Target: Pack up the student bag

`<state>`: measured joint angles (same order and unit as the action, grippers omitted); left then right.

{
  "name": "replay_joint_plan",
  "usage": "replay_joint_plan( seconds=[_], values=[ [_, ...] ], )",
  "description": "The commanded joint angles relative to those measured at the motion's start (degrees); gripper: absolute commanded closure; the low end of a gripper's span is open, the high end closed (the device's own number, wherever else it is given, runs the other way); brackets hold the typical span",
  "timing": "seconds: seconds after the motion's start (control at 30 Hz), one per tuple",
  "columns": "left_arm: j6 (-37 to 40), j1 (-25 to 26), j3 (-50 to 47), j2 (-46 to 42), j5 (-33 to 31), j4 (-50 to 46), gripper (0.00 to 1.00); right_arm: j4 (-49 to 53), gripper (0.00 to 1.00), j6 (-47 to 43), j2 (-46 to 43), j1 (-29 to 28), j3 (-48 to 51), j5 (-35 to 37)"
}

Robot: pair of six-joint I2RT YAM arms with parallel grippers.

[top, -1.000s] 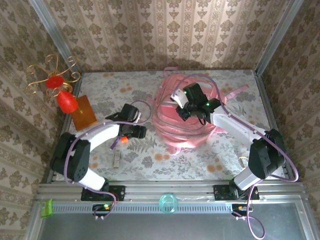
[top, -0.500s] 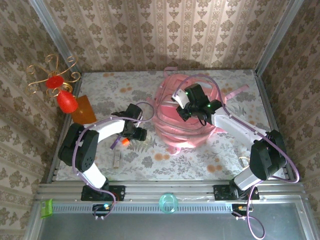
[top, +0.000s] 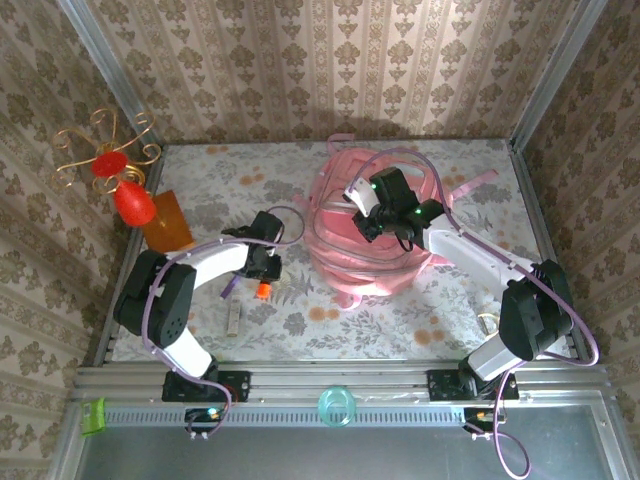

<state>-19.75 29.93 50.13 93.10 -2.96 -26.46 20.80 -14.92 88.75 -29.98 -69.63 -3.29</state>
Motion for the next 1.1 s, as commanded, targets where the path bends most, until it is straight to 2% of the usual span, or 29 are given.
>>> replay_joint_plan(
  seconds=[0.0, 0.13, 0.2, 0.37, 0.47, 0.67, 0.97, 1.07],
  values=[
    [-2.4, 1.5, -2.9, -0.1, 6.3, -0.1, 0.75, -2.2, 1.0, 3.8, -2.8, 0.0, -1.5, -1.5],
    [-5.1, 1.4, -3.7, -5.0, 7.2, 5.1, 0.87, -0.4, 1.0, 10.2, -2.7, -0.1, -3.9, -3.3],
    [-8.7, 1.4, -4.8, -10.1, 9.9, 9.5, 0.93, -0.6, 1.0, 13.9, -3.0, -0.3, -4.4, -5.5],
    [-25.2, 2.3, -7.5, -20.1, 17.4, 26.3, 0.91, -2.0, 1.0, 22.1, -4.5, -0.4, -6.4, -9.0],
    [-33.6, 4.4, -5.7, -20.2, 18.1, 34.1, 0.92, -2.1, 1.0, 25.6, -4.6, -0.4, -8.2, -10.9],
    [-46.9, 8.6, -3.1, -14.9, 13.5, 46.1, 0.92, 0.6, 1.0, 28.7, -2.0, -0.4, -13.4, -11.1],
    [-54.0, 12.0, 0.8, -7.3, 7.8, 51.7, 0.81, -0.6, 1.0, 29.9, 0.0, -0.3, -15.7, -13.1],
    [-53.8, 12.2, 3.3, -4.5, 9.6, 51.3, 0.63, -0.8, 1.0, 30.3, 0.1, -0.1, -16.0, -12.5]
  ],
)
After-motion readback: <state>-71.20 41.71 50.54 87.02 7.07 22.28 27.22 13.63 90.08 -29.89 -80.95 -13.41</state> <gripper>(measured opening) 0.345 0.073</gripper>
